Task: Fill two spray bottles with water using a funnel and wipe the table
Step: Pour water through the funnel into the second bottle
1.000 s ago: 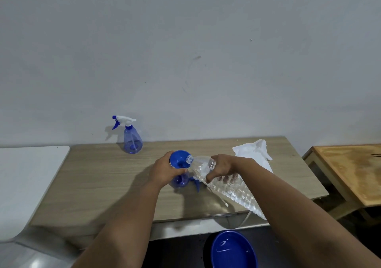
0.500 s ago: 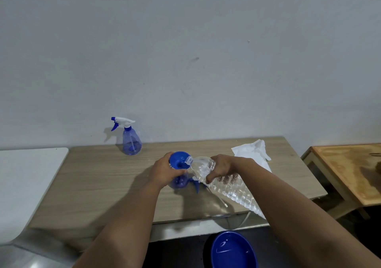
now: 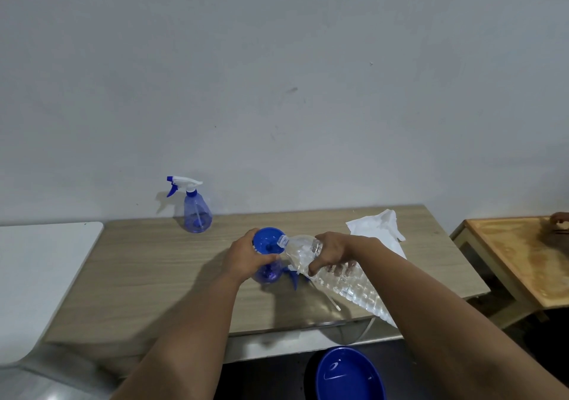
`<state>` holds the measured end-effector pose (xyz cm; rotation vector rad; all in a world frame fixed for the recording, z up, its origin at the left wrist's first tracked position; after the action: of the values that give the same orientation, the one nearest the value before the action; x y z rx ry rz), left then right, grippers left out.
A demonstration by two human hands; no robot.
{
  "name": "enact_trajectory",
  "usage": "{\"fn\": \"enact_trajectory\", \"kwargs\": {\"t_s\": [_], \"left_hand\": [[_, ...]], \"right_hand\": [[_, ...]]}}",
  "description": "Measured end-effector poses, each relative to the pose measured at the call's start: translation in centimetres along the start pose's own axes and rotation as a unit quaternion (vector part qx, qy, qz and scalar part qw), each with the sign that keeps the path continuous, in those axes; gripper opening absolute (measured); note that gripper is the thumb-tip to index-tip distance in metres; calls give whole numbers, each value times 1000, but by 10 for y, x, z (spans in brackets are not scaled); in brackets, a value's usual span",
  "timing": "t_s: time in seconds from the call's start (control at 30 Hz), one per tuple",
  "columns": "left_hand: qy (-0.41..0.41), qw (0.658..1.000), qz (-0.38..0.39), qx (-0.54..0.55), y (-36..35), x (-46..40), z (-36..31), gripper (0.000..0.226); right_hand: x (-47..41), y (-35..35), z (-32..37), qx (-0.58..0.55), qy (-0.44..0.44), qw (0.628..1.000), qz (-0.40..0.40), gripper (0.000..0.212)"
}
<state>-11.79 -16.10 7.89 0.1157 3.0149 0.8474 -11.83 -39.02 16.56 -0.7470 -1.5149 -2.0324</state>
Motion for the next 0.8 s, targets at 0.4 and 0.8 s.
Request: {"fn": "enact_trajectory", "kwargs": {"t_s": [0.4, 0.8], "left_hand": [[-7, 1000, 4, -6, 0, 0, 0, 85], [-27, 999, -8, 32, -1, 1, 5, 61]], "right_hand": [[-25, 0, -23, -182, 20, 981, -64, 61], [-44, 53, -62, -426, 69, 852, -295, 70]]}}
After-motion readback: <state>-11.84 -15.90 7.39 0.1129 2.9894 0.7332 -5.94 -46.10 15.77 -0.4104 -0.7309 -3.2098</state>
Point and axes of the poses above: each hand's wrist, its own x-axis away from the middle knuckle, its own y-axis out of the back of the hand, z = x × y, the point moved 4 cm from there along -x, towards the middle knuckle, and after that the axes turned 11 degrees about -y, right-handed, at the moved point
